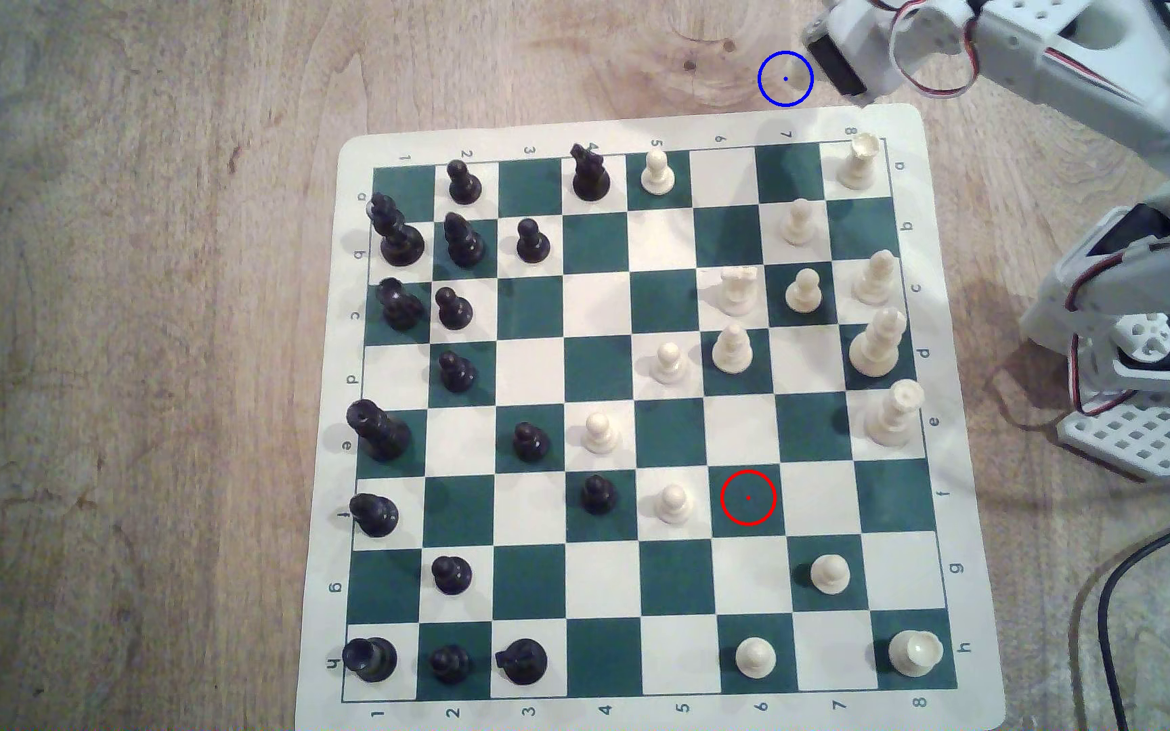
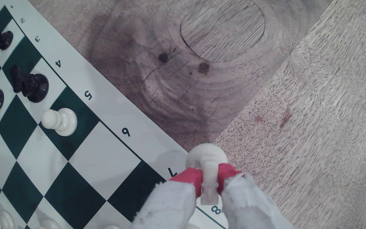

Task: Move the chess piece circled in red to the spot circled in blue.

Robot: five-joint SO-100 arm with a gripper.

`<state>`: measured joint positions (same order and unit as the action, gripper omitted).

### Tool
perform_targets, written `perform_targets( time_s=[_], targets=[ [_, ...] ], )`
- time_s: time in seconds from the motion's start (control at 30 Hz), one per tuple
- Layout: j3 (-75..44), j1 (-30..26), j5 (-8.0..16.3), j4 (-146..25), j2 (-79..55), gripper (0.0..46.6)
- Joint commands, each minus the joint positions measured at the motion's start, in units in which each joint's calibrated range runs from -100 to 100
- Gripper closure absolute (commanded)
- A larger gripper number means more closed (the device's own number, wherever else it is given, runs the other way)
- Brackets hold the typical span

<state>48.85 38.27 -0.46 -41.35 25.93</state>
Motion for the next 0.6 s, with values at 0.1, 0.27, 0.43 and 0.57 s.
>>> perform_targets(
  time_s=[0.1,0.27,0.43,0.57],
  targets=[
    [-3.6,-0.1,0.0,4.1,-4.5,46.4],
    [-5.1,0.5,-0.1,5.7,-7.9,46.4],
    [-5.6,0.2,-0.2,7.0,-9.5,46.4],
    [-6.9,0.0,-0.2,7.1,-11.3,46.4]
  ],
)
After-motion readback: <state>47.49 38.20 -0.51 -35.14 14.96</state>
